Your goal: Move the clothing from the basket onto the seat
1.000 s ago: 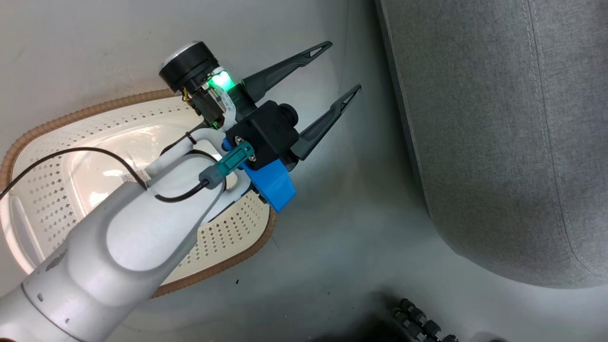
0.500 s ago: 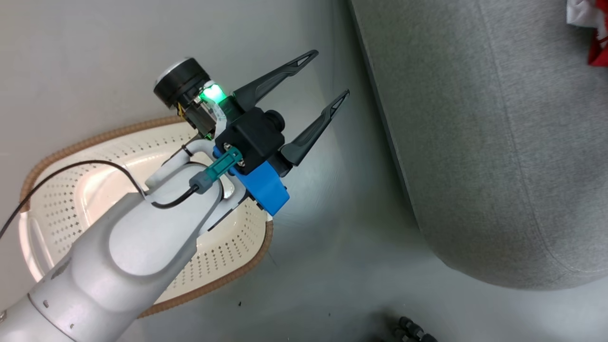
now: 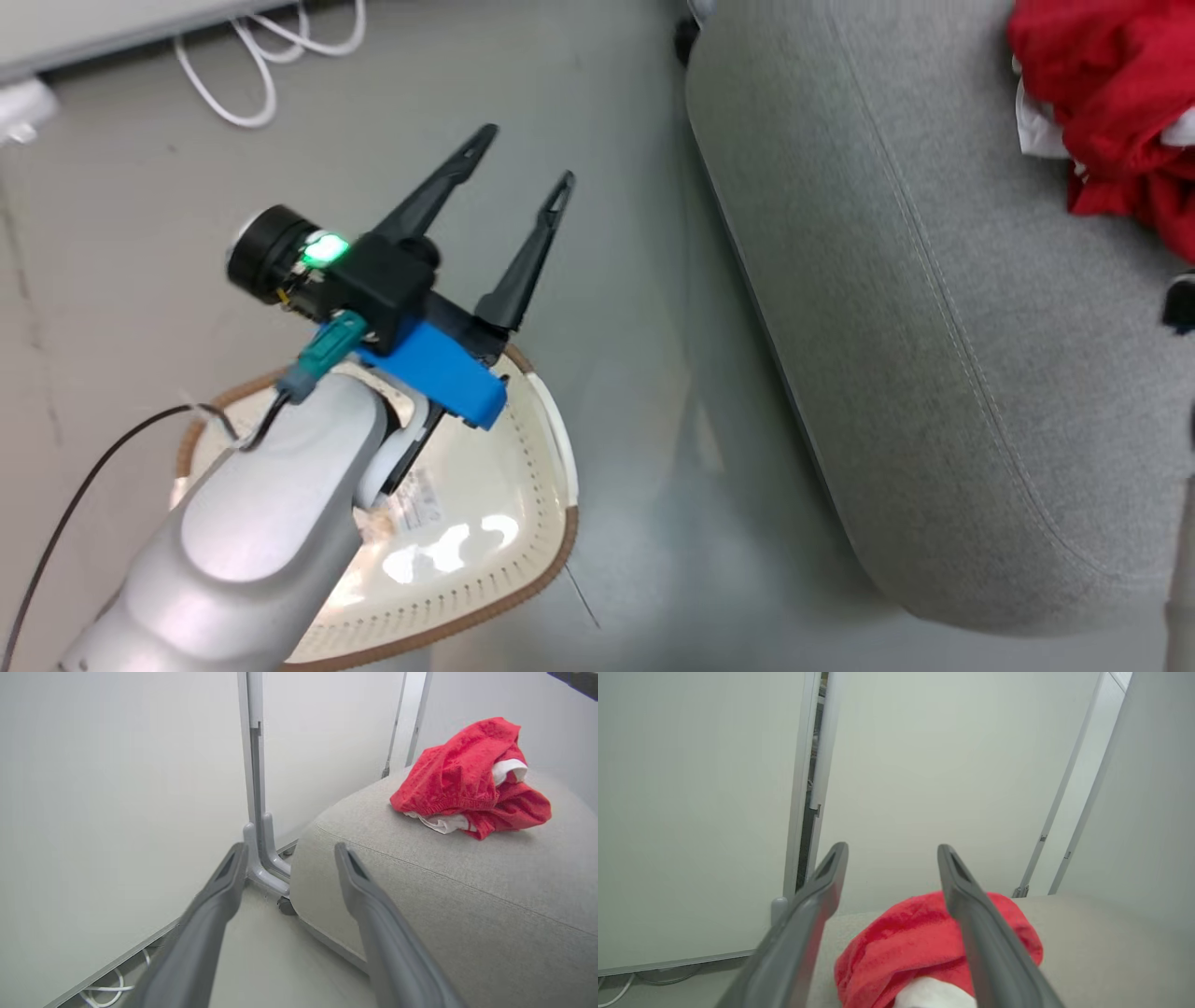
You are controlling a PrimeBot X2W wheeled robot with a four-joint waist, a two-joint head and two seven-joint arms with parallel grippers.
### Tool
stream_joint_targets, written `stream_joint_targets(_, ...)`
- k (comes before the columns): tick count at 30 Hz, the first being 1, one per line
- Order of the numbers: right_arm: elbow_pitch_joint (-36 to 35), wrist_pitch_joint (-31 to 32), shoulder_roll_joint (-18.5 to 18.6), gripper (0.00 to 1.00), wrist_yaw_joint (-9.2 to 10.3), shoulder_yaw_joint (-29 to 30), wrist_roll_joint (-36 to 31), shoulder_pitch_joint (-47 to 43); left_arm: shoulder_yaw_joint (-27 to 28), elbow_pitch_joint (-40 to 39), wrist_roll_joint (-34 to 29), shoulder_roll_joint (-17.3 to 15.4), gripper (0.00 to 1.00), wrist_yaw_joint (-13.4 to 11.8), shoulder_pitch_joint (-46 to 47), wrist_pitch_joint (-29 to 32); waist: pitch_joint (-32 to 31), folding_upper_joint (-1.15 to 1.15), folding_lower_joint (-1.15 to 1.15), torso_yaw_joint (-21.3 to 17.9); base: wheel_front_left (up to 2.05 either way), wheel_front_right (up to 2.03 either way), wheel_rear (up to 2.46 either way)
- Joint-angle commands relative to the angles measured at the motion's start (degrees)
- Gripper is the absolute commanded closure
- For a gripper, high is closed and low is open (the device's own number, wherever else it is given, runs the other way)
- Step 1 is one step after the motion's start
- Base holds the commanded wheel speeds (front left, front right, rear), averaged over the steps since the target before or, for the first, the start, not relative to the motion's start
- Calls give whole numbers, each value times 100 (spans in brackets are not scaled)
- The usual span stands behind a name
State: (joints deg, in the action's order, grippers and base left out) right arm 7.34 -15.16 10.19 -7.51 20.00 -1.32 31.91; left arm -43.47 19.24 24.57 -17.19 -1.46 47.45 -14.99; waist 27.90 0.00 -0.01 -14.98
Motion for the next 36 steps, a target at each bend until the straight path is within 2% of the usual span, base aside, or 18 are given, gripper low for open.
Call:
stream_joint_targets(1, -43, 3, -60, 0, 4, -183, -15, -165, 161, -74, -26, -7, 0, -54, -200, -23, -425, 0, 1, 320, 0, 0, 0)
stream_joint_targets(6, -148, 3, -218, 0, 5, -834, 17, -417, 876, -267, -120, -13, 0, -161, -770, -25, -842, 0, 1, 641, 0, 0, 0)
stream_joint_targets(7, -148, 3, -218, 0, 5, -834, 17, -417, 876, -267, -120, -13, 0, -161, -770, -25, -842, 0, 1, 641, 0, 0, 0)
stream_joint_targets(8, -142, 3, -287, 0, 5, -1076, 36, -526, 1185, -311, -164, 4, 0, -194, -1031, -26, -1013, 0, 1, 764, 0, 0, 0)
stream_joint_targets(14, 18, 3, -426, 0, 5, -1574, 152, -929, 2058, -470, -318, 149, 0, -188, -1837, -24, -1512, 0, 1, 1106, 0, 0, 0)
stream_joint_targets(21, 186, 2, -544, 0, 5, -1867, 358, -1559, 2847, -518, -568, 425, 0, -32, -2747, -23, -1962, 0, 1, 1410, 0, 0, 0)
stream_joint_targets(26, 191, 2, -596, 0, 5, -1931, 439, -1986, 3181, -488, -721, 627, 0, 79, -3143, -24, -2196, 0, 1, 1537, 0, 0, 0)
stream_joint_targets(36, 308, 2, -698, 0, 4, -2004, 579, -2795, 3714, -366, -1085, 1053, 0, 458, -3847, -23, -2633, 0, 1, 1679, 0, 0, 0)
